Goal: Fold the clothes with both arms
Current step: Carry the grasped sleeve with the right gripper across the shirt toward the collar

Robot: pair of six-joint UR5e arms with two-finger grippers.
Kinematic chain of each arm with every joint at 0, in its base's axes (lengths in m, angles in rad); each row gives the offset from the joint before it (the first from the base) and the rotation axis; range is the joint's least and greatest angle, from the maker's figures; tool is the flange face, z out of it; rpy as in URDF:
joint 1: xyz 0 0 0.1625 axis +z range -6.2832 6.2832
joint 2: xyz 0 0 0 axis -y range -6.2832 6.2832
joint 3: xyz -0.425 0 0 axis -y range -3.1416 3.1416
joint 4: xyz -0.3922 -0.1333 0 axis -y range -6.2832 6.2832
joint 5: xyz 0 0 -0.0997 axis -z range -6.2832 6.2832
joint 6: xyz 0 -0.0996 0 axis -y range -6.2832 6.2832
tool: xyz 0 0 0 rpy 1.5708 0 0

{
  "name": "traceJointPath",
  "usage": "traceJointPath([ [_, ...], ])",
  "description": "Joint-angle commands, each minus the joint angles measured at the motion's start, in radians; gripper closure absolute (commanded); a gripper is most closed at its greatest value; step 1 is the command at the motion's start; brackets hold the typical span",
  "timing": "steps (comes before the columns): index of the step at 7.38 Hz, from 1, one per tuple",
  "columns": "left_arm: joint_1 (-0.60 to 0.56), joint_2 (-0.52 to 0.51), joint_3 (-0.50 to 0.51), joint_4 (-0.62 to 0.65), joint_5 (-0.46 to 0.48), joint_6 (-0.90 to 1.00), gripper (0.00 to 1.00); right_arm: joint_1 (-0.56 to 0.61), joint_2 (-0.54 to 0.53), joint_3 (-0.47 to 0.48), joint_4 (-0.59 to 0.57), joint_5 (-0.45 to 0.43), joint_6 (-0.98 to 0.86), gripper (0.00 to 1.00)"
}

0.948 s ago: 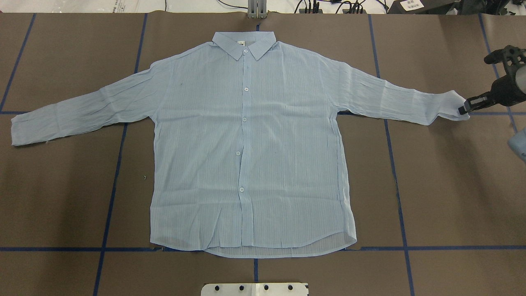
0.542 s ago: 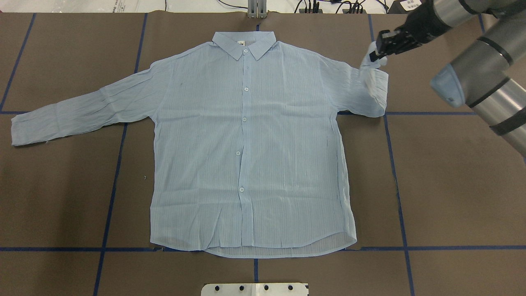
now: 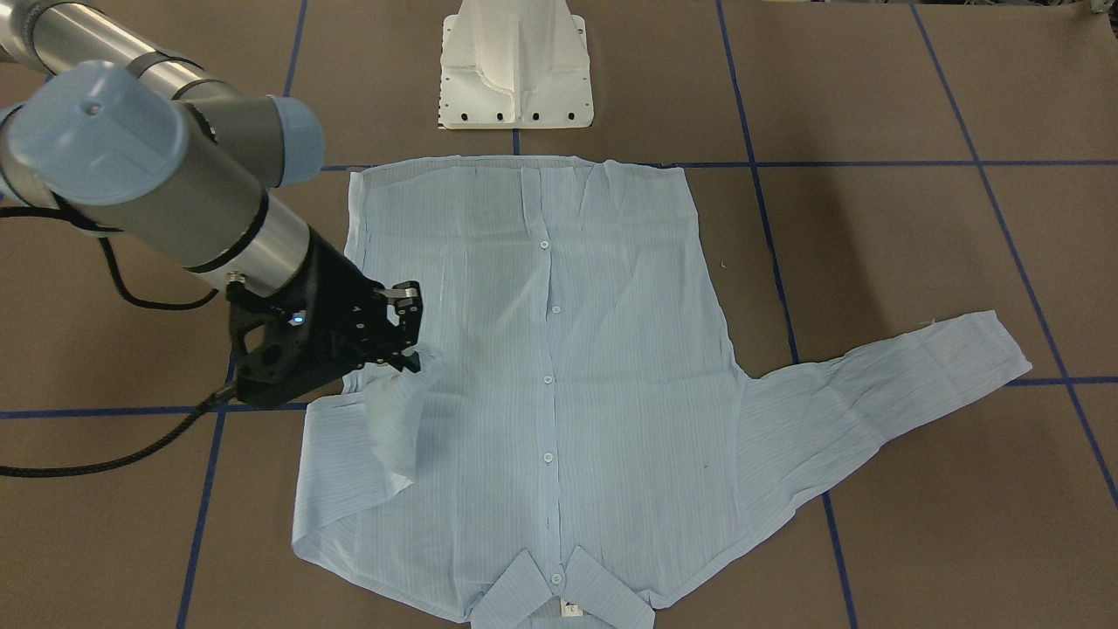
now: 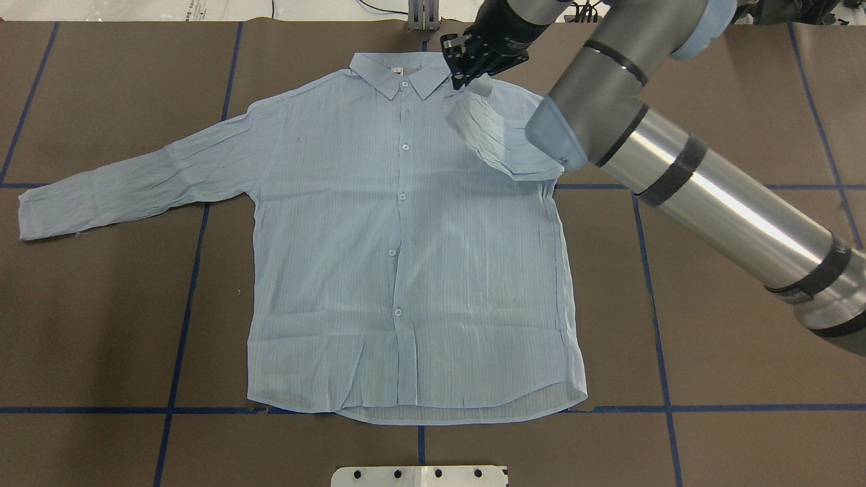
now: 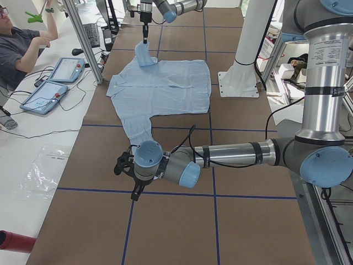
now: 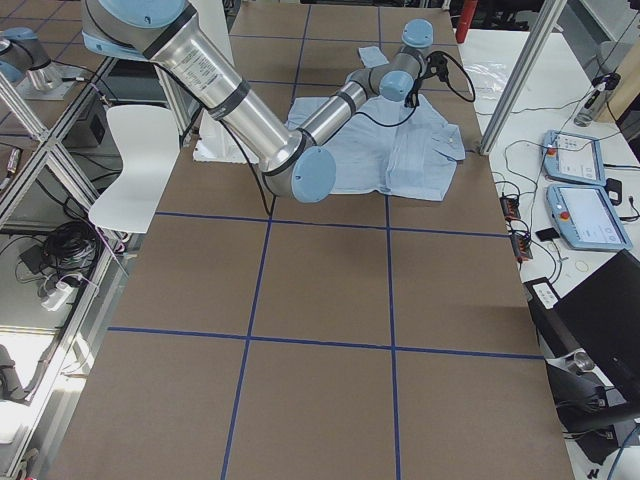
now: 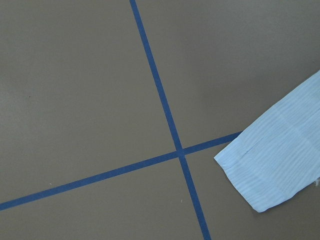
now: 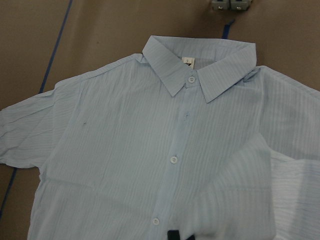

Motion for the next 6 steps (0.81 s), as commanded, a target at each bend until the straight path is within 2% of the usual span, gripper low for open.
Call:
traceJointPath([
  [1,-0.001,0.002,0.002,0.002,0.000,0.001,0.00,-0.106,0.077,-0.105,0.001,-0.140,0.006,1.00],
  [2,0.001,0.002,0.002,0.002,0.000,0.001,0.00,-0.125,0.120,-0.166,0.004,-0.160,0.006,1.00],
  [4,-0.001,0.002,0.002,0.003,0.000,0.001,0.00,-0.172,0.178,-0.307,0.111,-0.223,0.006,1.00],
  [6,0.001,0.001,0.000,0.003,0.000,0.001,0.00,-0.207,0.233,-0.380,0.129,-0.237,0.006,1.00],
])
